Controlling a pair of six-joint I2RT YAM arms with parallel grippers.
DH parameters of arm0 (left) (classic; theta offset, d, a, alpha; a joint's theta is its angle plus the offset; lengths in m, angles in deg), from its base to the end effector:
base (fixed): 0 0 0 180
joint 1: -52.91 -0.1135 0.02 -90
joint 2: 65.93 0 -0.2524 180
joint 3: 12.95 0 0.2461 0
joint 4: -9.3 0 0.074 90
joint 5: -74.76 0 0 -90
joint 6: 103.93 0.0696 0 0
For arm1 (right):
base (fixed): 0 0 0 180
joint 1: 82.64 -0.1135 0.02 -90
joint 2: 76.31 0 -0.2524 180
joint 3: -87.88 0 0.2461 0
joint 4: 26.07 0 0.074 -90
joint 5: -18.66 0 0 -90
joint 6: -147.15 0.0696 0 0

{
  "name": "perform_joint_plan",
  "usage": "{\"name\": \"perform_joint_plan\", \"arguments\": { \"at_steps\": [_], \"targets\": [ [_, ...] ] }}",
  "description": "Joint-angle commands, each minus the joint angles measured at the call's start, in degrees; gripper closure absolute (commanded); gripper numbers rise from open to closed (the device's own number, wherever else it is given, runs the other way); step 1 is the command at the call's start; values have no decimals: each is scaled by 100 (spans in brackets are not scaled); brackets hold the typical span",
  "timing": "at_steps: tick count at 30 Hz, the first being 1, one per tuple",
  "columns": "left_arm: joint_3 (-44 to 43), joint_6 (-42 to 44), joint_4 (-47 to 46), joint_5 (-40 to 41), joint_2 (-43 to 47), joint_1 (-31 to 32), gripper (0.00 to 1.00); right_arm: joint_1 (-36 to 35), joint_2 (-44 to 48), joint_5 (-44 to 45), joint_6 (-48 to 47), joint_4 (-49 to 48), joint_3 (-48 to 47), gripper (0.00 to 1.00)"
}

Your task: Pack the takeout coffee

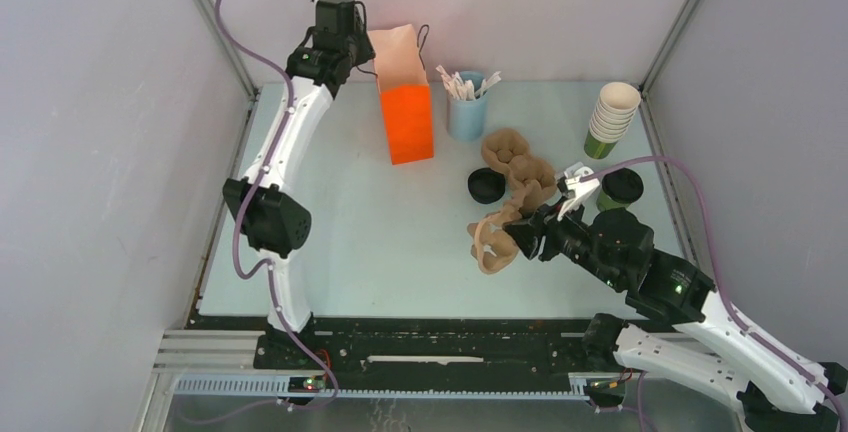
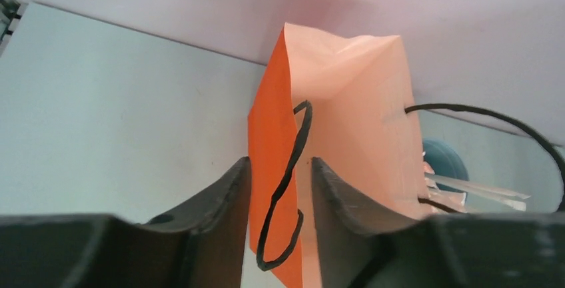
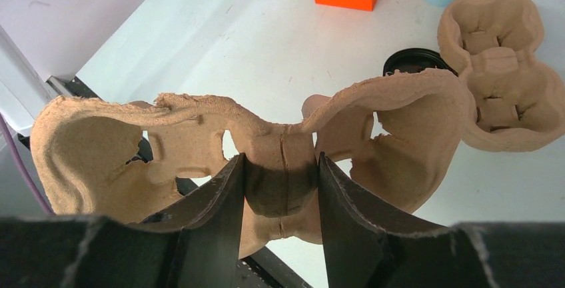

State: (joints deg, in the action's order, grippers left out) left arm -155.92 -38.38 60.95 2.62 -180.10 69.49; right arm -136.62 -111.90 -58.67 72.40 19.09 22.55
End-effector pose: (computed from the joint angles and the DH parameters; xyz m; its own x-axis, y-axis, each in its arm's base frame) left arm 0.4549 -0.1132 0.4079 -0.3391 -0.3101 -0.8882 -0.1534 0.9497 -0.2730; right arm 0.1095 0.1247 0.3447 -0.3257 -0.0116 -0.9454 -0.6002 0.7751 0.1973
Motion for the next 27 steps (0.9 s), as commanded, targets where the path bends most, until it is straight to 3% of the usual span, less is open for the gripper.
{"name": "perform_joint_plan", "arguments": {
  "at_steps": [1, 3, 5, 6, 11, 15, 21, 27],
  "targets": [
    [-382, 152, 196, 12, 5, -117, 62, 60, 119, -142, -181, 2, 16, 53],
    [-314, 129, 206, -159, 40, -166, 72, 61, 231, -224, -148, -2, 16, 53],
    [-366, 201, 287, -382, 66, -172, 94, 62, 335, -283, -128, -24, 16, 55],
    [-365, 225, 337, -591, 115, -172, 99, 63, 374, -297, -118, -27, 16, 56],
    [464, 165, 346, -2671, 1041, -172, 100, 57, 333, -593, -445, 258, -185, 57],
    [2366, -99, -292, -3907, 2440, -155, 100, 60, 141, -891, -903, 516, -562, 57],
    [4568, 44, -765, -5339, 4216, -70, 100, 62, -115, -1478, -1379, 599, -1155, 57],
    [6020, 71, -1234, -6099, 5367, 146, 100, 34, -842, -2674, -1516, 889, -2164, 57]
  ]
}}
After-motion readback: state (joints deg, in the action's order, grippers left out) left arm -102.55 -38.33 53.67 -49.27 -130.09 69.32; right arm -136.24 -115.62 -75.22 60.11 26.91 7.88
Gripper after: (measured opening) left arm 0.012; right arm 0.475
